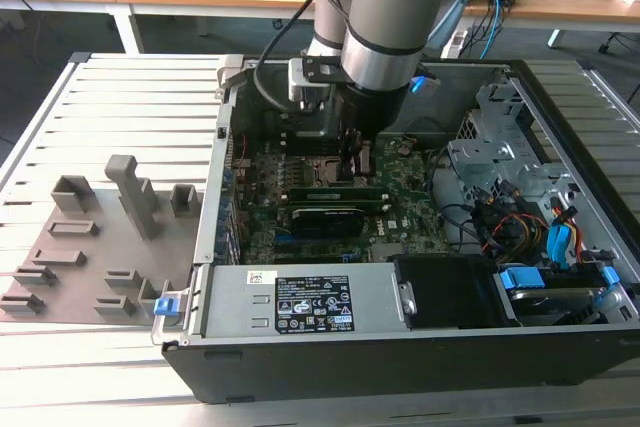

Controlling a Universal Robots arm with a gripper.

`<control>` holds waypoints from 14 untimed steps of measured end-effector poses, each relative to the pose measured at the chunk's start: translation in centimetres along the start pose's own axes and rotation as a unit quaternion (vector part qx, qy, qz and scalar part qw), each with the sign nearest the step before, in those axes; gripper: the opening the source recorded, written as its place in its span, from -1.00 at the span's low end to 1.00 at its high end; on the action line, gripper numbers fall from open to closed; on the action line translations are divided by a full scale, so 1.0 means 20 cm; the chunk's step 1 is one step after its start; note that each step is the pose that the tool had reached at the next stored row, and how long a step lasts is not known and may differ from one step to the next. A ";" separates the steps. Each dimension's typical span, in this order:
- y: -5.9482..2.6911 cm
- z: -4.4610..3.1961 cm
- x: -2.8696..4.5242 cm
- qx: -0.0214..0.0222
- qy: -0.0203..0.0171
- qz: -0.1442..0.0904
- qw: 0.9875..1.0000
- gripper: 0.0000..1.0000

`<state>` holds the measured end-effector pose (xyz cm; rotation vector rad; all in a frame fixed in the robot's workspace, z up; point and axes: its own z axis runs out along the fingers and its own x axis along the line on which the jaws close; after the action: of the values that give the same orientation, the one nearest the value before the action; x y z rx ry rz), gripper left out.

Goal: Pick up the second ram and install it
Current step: 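Insert the second ram into the second slot, then press down the second ram until it locks into place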

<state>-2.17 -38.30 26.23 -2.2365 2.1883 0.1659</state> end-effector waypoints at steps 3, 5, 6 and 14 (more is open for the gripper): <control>0.001 -0.016 -0.002 0.000 0.000 0.000 1.000 -0.79; 0.001 -0.016 -0.002 0.000 0.000 0.000 1.000 -0.79; 0.001 -0.017 -0.002 0.000 0.000 0.000 1.000 -0.79; -0.160 0.011 0.004 -0.003 0.000 0.000 1.000 -0.79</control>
<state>1.01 -38.28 25.79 -2.2388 2.1913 0.1723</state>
